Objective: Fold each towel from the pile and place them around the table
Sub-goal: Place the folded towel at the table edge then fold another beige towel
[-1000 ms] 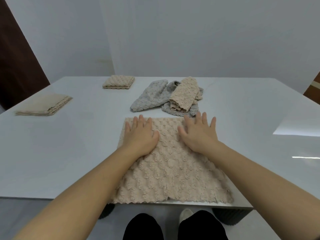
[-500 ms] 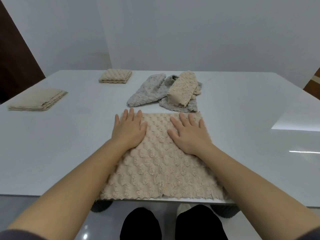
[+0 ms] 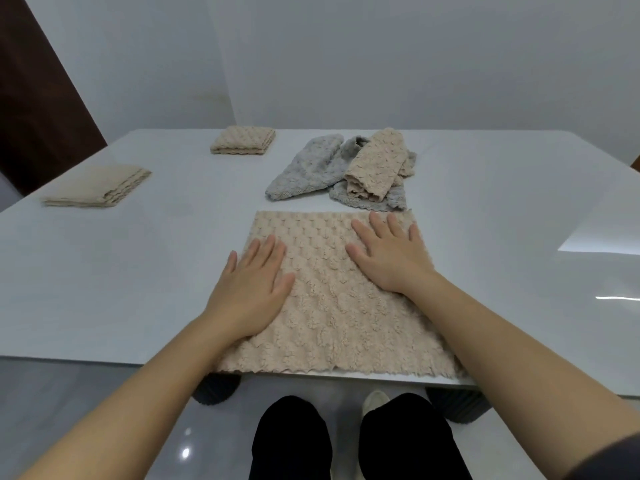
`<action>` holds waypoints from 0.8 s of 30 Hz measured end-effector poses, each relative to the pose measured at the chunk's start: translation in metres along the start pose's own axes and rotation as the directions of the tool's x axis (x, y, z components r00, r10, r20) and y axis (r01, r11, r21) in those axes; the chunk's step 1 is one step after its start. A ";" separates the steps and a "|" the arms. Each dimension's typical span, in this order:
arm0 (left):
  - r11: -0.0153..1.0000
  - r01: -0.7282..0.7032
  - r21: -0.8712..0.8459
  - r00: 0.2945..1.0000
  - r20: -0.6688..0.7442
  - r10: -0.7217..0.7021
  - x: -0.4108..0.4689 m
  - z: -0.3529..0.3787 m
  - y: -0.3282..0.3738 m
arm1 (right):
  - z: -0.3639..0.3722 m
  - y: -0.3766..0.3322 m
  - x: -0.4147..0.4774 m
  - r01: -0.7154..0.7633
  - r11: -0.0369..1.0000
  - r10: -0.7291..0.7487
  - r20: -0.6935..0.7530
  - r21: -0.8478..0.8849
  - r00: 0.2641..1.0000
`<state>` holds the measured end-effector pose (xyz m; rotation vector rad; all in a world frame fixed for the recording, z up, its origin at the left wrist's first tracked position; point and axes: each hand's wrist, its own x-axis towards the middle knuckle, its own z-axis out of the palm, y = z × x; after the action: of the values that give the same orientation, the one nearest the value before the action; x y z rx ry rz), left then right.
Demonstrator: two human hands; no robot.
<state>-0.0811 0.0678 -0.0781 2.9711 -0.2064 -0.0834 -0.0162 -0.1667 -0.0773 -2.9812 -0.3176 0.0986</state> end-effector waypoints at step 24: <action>0.993 0.060 0.101 0.987 -0.152 -0.044 -0.009 -0.007 0.019 | 0.006 -0.017 -0.089 0.010 1.000 -0.011 0.012 0.020 1.000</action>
<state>-0.0925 0.0515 -0.0677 3.0708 -0.1172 0.1487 -0.1070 -0.1680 -0.0762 -2.9604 -0.3319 0.1181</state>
